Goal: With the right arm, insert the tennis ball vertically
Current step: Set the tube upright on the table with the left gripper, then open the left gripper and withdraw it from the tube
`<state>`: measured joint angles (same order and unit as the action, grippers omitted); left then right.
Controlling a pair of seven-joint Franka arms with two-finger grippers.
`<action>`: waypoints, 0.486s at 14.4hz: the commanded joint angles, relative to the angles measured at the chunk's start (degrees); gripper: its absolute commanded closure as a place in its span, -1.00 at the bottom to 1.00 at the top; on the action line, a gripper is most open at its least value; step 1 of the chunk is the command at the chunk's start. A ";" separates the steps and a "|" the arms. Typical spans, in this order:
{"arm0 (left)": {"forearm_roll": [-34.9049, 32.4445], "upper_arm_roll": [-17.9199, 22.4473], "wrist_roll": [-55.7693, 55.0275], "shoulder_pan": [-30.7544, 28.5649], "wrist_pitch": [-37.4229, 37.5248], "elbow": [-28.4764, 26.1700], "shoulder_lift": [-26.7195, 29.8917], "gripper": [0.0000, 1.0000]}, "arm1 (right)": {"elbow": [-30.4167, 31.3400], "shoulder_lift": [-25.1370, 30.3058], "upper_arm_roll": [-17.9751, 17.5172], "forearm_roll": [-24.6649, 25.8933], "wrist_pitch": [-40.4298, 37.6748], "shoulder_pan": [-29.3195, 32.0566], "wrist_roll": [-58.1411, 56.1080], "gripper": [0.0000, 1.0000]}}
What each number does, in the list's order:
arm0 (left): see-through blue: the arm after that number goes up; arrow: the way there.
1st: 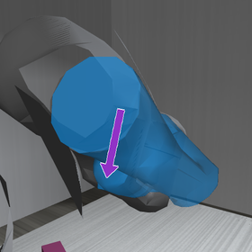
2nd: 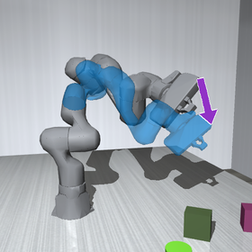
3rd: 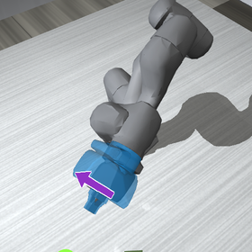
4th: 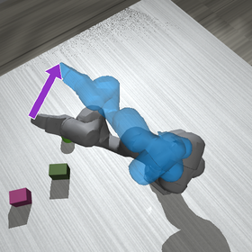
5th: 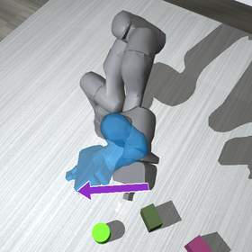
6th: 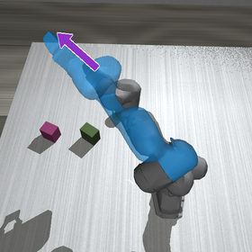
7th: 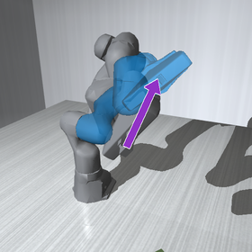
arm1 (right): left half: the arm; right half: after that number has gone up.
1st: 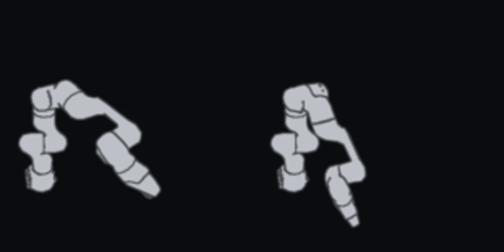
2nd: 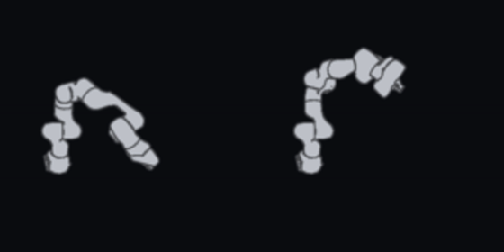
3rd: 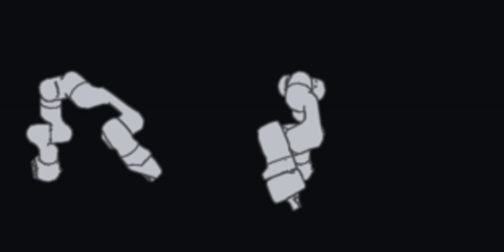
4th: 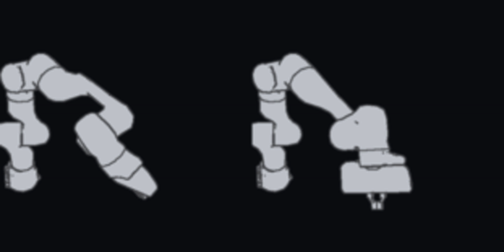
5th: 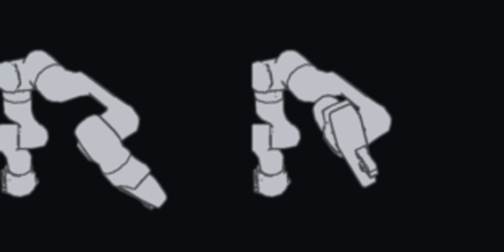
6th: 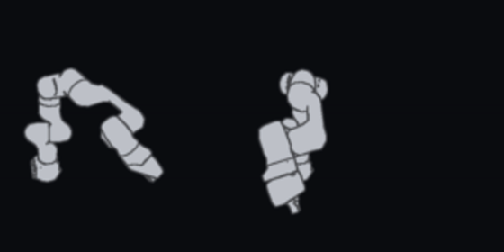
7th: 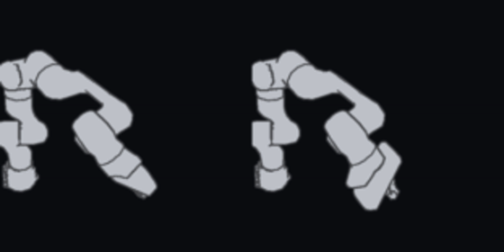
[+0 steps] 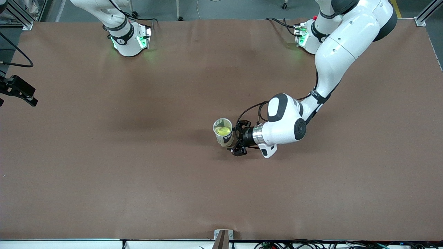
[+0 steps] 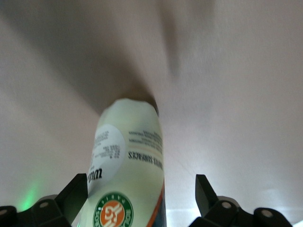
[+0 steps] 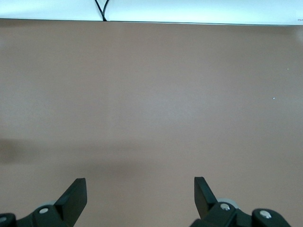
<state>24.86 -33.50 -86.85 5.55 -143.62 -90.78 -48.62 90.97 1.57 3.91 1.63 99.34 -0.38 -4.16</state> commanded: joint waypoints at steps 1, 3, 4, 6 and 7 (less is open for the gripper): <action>-0.87 0.10 -0.16 0.43 -0.09 -0.80 0.28 -1.00 | -0.09 0.10 -0.48 1.18 -0.46 0.29 -0.41 -1.00; -0.95 0.19 0.02 0.52 -0.17 -0.80 0.28 -1.00 | -0.09 0.10 -0.48 1.18 -0.38 0.29 -0.41 -1.00; -1.30 0.27 0.10 0.34 -0.17 -0.80 0.28 -1.00 | -0.09 0.10 -0.48 1.18 -0.38 0.29 -0.41 -1.00; -4.10 0.54 -0.07 -0.36 0.00 -1.76 0.28 -1.00 | -0.09 0.10 -0.48 1.18 -0.46 0.29 -0.41 -1.00; -5.95 1.93 0.02 -0.80 0.00 -2.73 0.54 -1.00 | -0.09 0.10 -0.48 1.18 -0.38 0.29 -0.33 -1.00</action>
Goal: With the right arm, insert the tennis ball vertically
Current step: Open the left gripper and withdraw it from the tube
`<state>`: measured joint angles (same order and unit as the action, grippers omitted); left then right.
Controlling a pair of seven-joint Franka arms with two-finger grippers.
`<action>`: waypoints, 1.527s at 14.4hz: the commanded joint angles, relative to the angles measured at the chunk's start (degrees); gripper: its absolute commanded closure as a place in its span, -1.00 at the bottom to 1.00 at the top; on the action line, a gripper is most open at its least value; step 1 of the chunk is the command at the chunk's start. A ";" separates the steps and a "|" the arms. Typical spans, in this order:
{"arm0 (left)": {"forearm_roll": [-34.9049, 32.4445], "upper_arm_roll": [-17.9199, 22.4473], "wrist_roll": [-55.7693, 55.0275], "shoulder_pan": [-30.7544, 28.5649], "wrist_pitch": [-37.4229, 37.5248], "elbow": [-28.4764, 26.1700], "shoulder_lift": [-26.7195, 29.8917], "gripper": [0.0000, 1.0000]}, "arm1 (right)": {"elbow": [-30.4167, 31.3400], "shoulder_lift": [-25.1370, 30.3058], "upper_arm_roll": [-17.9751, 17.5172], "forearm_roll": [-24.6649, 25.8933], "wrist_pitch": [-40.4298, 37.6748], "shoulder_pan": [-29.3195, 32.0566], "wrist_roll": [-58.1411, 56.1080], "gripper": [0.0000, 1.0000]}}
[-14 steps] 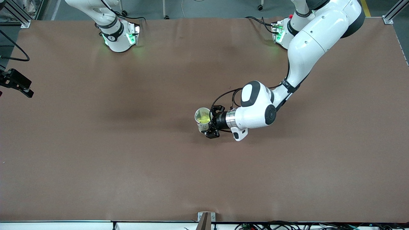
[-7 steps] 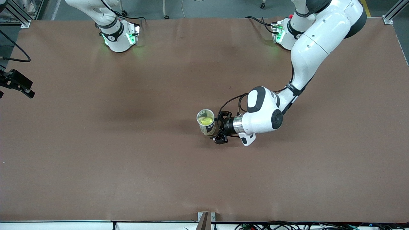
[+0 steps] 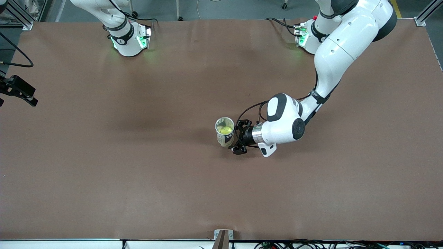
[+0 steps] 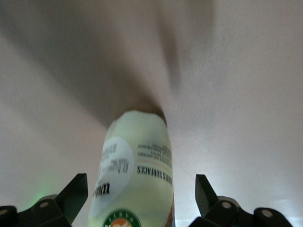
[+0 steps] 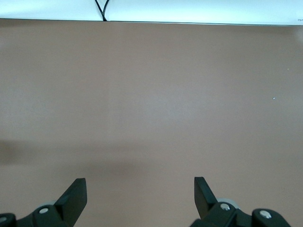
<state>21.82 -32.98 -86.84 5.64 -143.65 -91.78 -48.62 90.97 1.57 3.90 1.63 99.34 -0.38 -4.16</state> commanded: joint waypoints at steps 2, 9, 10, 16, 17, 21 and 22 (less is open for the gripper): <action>-4.84 2.56 0.09 -1.33 0.21 -1.91 0.55 -1.00 | -0.09 0.10 -0.55 1.10 -0.37 0.29 -0.32 -1.00; -20.99 7.05 6.21 -7.81 5.55 -1.83 3.00 -1.00 | 0.26 0.01 -0.47 1.10 -0.37 0.29 -0.24 -1.00; -22.77 7.05 9.64 -9.49 7.66 -1.65 3.97 -1.00 | 0.35 0.01 -0.55 1.18 -0.37 0.29 -0.24 -1.00; -33.65 7.05 32.07 -17.94 11.89 -1.56 7.93 -1.00 | 0.44 0.01 -0.55 1.10 -0.37 0.29 -0.24 -1.00; -35.68 7.13 34.87 -18.38 12.85 -1.65 9.24 -1.00 | 0.44 0.01 -0.56 1.10 -0.46 0.29 -0.24 -1.00; -36.06 6.44 57.61 -24.78 20.84 -0.86 14.95 -1.00 | 0.44 0.01 -0.55 1.10 -0.37 0.29 -0.24 -1.00; -34.84 5.65 61.66 -25.93 23.56 0.79 16.01 -1.00 | 0.44 0.01 -0.56 1.10 -0.46 0.29 -0.24 -1.00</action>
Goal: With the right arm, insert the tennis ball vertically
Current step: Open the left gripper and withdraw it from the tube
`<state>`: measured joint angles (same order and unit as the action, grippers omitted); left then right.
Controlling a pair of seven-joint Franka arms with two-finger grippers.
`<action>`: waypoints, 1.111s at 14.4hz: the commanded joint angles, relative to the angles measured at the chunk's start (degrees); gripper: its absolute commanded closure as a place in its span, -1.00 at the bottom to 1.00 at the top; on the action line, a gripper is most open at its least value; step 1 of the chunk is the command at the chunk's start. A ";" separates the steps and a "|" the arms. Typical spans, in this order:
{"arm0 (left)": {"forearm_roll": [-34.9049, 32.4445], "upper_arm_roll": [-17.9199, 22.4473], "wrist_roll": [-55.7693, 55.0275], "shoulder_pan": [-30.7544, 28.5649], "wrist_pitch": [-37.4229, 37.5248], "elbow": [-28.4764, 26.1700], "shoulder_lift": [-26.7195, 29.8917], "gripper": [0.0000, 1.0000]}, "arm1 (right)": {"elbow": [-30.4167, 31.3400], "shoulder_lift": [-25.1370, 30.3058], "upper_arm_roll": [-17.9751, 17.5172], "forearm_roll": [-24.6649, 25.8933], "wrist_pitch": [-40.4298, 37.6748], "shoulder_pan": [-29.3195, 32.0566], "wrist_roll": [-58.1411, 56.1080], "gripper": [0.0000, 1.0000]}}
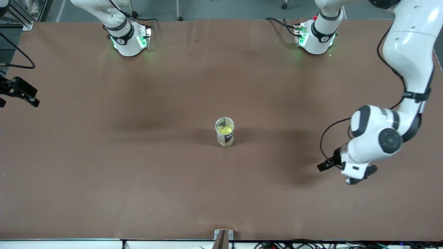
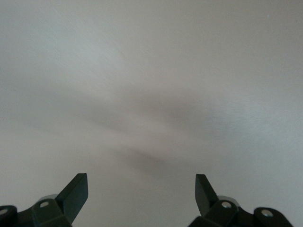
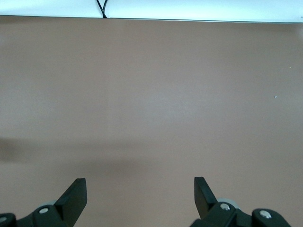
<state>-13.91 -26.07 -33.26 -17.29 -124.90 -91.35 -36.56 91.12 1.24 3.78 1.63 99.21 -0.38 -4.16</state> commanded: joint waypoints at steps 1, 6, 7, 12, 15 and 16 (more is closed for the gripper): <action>1.08 -1.70 12.21 -3.62 8.06 1.60 4.82 -1.00 | 0.28 0.35 -0.44 1.18 -0.33 0.29 -0.24 -1.00; 1.61 -1.61 25.42 -4.24 23.01 7.32 13.51 -1.00 | 0.72 0.35 -0.44 1.18 -0.24 0.38 -0.24 -1.00; 1.61 -1.18 27.00 -3.81 24.52 7.42 15.53 -1.00 | 0.72 0.35 -0.44 1.10 -0.24 0.38 -0.24 -1.00; 14.07 16.02 32.62 6.37 32.24 6.80 28.54 -1.00 | 0.72 0.35 -0.44 1.10 -0.24 0.38 -0.24 -1.00; 14.53 17.99 34.67 7.19 34.73 7.06 32.24 -1.00 | 0.72 0.35 -0.44 1.09 -0.24 0.38 -0.24 -1.00; 14.53 17.99 34.58 7.27 34.73 7.07 32.77 -1.00 | 0.72 0.35 -0.44 1.18 -0.24 0.38 -0.24 -1.00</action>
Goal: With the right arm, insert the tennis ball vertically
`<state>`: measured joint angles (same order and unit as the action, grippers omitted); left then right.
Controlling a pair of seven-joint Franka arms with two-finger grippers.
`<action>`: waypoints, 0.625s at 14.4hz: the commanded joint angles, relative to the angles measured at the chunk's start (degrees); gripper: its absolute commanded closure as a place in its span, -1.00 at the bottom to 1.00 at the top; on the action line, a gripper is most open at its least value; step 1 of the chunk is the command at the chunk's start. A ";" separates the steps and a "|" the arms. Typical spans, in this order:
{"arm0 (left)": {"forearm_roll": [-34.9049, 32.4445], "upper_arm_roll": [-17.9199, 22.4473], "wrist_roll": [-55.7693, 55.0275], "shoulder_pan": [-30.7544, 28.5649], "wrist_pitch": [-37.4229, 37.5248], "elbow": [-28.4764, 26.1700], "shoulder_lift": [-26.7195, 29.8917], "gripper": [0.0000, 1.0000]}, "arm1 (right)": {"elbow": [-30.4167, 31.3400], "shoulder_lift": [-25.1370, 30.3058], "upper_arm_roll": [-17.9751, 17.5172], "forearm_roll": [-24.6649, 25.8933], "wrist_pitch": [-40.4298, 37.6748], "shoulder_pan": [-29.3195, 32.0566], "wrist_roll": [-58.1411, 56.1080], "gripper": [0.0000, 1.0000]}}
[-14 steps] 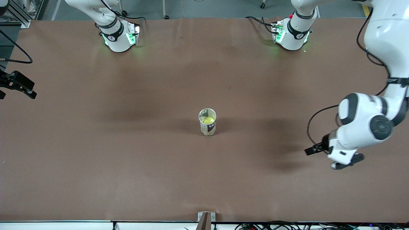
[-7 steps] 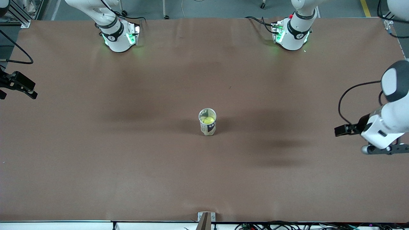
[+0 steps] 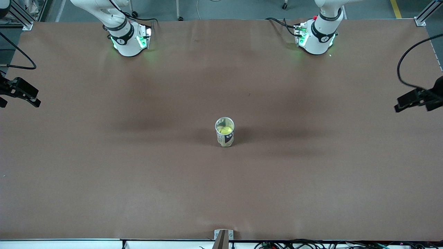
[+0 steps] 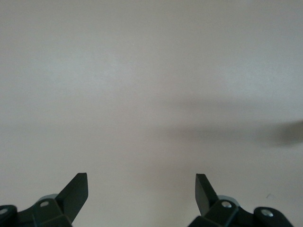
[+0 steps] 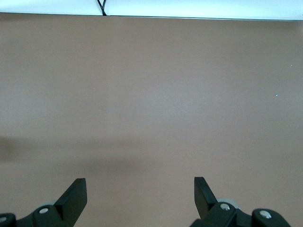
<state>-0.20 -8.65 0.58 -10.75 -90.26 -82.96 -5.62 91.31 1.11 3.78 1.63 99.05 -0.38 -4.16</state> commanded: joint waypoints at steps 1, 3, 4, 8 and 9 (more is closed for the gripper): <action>0.82 0.39 0.30 0.82 0.09 -1.32 2.27 -1.00 | 0.53 0.47 -0.44 1.09 -0.08 0.38 -0.24 -1.00; 0.82 0.13 0.38 0.73 0.09 -1.24 3.06 -1.00 | 0.53 0.47 -0.44 1.09 -0.08 0.38 -0.24 -1.00; 0.91 0.22 0.56 0.73 0.09 -1.32 3.85 -1.00 | 0.53 0.47 -0.44 1.09 -0.08 0.38 -0.24 -1.00; 0.91 0.22 -0.23 0.82 0.09 -1.15 4.12 -1.00 | 0.53 0.47 -0.44 1.09 -0.08 0.38 -0.24 -1.00; 0.91 0.13 -0.58 0.82 0.09 -1.24 4.65 -1.00 | 0.53 0.47 -0.44 1.09 -0.08 0.38 -0.24 -1.00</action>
<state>-0.17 -8.74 0.45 -10.09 -90.08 -83.12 -2.76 91.32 1.11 3.78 1.63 99.05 -0.38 -4.16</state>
